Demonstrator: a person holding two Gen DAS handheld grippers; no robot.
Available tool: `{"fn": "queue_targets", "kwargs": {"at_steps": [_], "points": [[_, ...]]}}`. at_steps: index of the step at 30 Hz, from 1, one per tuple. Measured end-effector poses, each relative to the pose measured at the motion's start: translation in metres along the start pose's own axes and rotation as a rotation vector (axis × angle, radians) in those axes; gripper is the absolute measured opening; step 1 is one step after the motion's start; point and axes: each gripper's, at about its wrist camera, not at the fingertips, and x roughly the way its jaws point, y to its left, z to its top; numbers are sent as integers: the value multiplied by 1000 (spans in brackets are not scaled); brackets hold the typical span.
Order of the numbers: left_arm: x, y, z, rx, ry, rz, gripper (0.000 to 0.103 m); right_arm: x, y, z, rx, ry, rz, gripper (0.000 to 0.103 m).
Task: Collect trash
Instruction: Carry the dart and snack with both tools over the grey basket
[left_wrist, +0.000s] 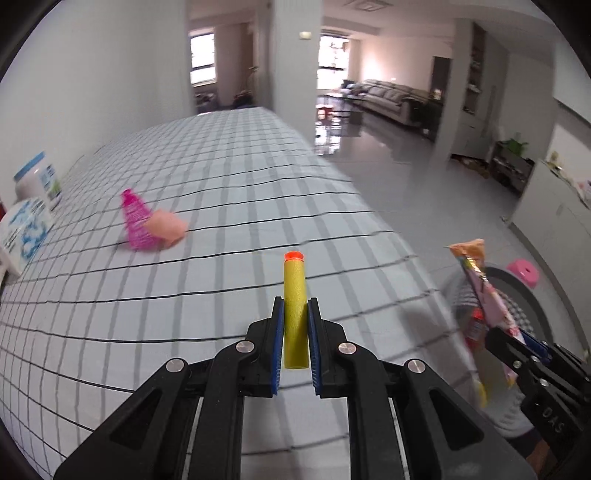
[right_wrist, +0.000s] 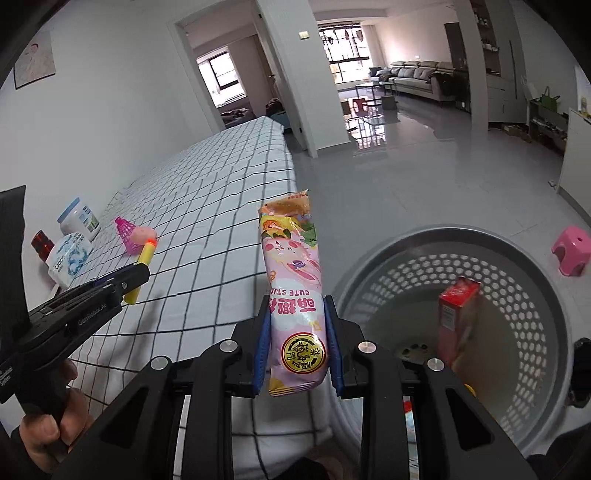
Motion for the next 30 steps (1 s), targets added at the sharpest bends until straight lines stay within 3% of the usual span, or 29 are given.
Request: {"fn": "queue_targets", "kwargs": {"at_steps": [17,30], "points": [[1,-138,-20,234,57,-255,13,-59,-99,-34,187,-37,-192,26],[34,-186,-27,310,141,-300,13,-47,-131,-46,216,30,-218,26]]}}
